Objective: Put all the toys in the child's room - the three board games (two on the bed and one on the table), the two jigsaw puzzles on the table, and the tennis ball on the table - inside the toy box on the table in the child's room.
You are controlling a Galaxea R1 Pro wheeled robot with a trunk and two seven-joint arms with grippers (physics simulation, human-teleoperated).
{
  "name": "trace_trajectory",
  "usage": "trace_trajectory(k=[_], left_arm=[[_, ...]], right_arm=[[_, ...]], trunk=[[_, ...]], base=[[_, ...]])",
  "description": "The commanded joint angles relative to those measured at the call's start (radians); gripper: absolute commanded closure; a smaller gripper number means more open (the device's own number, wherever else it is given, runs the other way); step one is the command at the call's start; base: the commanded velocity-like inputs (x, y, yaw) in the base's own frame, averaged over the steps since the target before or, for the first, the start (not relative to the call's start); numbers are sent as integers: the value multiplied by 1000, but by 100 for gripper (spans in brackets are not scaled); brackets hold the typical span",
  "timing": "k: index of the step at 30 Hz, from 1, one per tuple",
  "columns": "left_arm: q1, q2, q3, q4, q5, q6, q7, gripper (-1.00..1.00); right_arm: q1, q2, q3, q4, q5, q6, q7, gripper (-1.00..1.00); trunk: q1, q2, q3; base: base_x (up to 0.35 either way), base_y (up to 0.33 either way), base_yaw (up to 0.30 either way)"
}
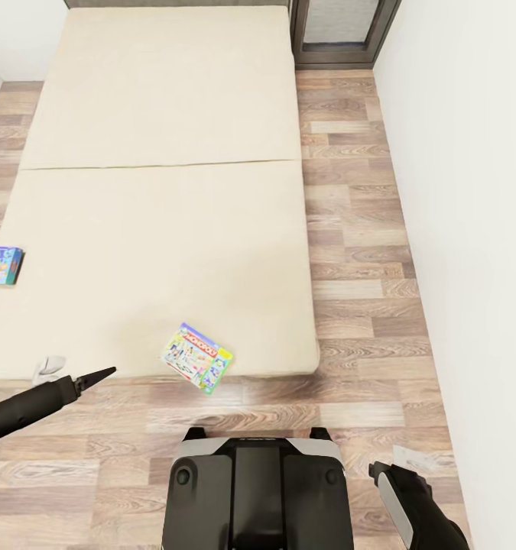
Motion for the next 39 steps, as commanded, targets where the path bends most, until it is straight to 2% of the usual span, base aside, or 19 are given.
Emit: trace_trajectory(k=[1,15,23,39], left_arm=[[-1,0,2,0,0,10,-4,-100],[0,1,10,0,1,10,-4,-100],[0,0,11,0,2,9,-3,-100],[0,-4,10,0,4,5,-3,-100]], right_arm=[[0,-1,1,-2,-10,3,-7,-100],[2,2,2,-5,-9,0,12,-100],[2,2,2,-4,-10,-33,26,-100],[2,1,2,0,-10,-40,28,-100]], trunk=[[1,-2,-1],[1,-2,1],[1,-2,11],[1,-2,37]], base=[[-45,105,0],[-47,109,-6],[-2,6,-12],[0,0,0]])
